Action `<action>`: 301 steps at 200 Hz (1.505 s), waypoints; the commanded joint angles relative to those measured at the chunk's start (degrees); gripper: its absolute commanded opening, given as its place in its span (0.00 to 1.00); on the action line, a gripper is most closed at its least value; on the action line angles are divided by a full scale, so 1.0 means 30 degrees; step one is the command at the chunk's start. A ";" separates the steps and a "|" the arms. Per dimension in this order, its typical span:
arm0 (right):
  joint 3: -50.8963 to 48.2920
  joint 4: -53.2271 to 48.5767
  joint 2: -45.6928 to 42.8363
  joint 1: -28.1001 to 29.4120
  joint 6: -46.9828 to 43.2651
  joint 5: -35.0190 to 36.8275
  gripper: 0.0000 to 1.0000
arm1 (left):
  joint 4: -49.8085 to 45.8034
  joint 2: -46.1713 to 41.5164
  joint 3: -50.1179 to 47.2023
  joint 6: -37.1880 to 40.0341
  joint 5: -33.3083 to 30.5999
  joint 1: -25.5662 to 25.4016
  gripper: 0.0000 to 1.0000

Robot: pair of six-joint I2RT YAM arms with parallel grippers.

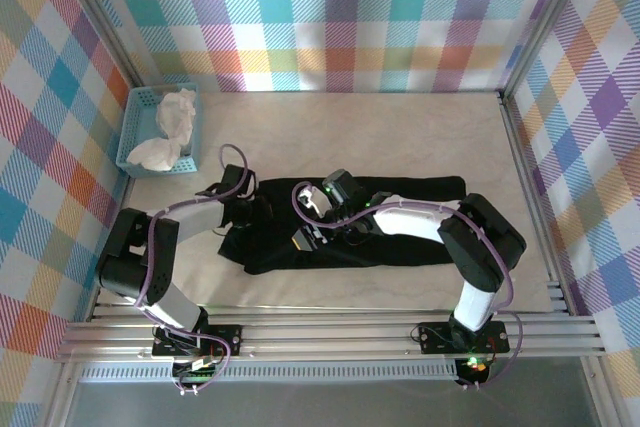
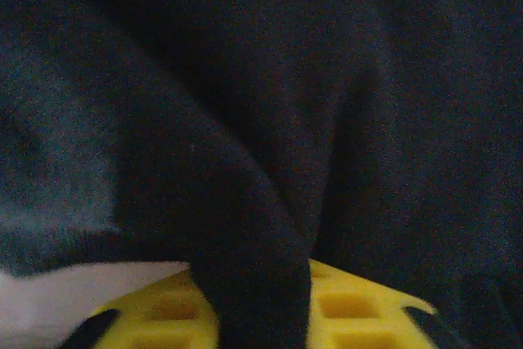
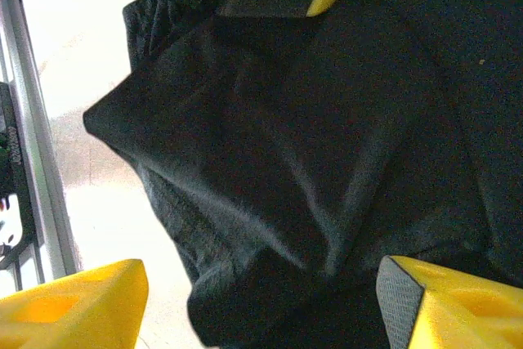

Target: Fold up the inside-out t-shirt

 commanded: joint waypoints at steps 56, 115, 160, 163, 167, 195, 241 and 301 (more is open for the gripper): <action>-0.0688 -0.0543 -0.2853 -0.2553 0.0895 0.0382 0.75 | -0.9149 -0.1390 0.4044 0.0725 -0.5472 0.0371 0.00; -0.0320 -0.2937 -0.3761 -0.5617 0.2223 0.1603 0.76 | -1.9148 -0.1067 1.1117 0.5610 -1.8005 0.0997 0.00; 0.0200 -0.4156 -0.3293 -0.6041 0.2831 0.2748 0.76 | -2.0346 0.0965 1.4685 0.8324 -2.4416 0.2672 0.00; 0.0199 -0.4126 -0.3291 -0.6045 0.2835 0.2705 0.76 | -2.0444 0.1096 1.4914 0.8272 -2.4324 0.2666 0.00; 0.0199 -0.4108 -0.3291 -0.6045 0.2863 0.2668 0.76 | -2.0566 0.1270 1.5169 0.8192 -2.4196 0.2593 0.00; 0.0084 -0.4117 -0.3436 -0.6037 0.2667 0.2869 0.76 | -2.0924 0.2127 1.5785 0.8013 -2.4168 0.1694 0.00; 0.0104 -0.4255 -0.3233 -0.6037 0.2558 0.2998 0.76 | -2.3022 0.3486 1.7176 0.5870 -2.2127 -0.0295 0.00; 0.0011 -0.5139 -0.3878 -0.6398 0.1883 0.4493 0.76 | -2.2225 0.7348 1.9477 0.1273 -1.3566 -0.5821 0.16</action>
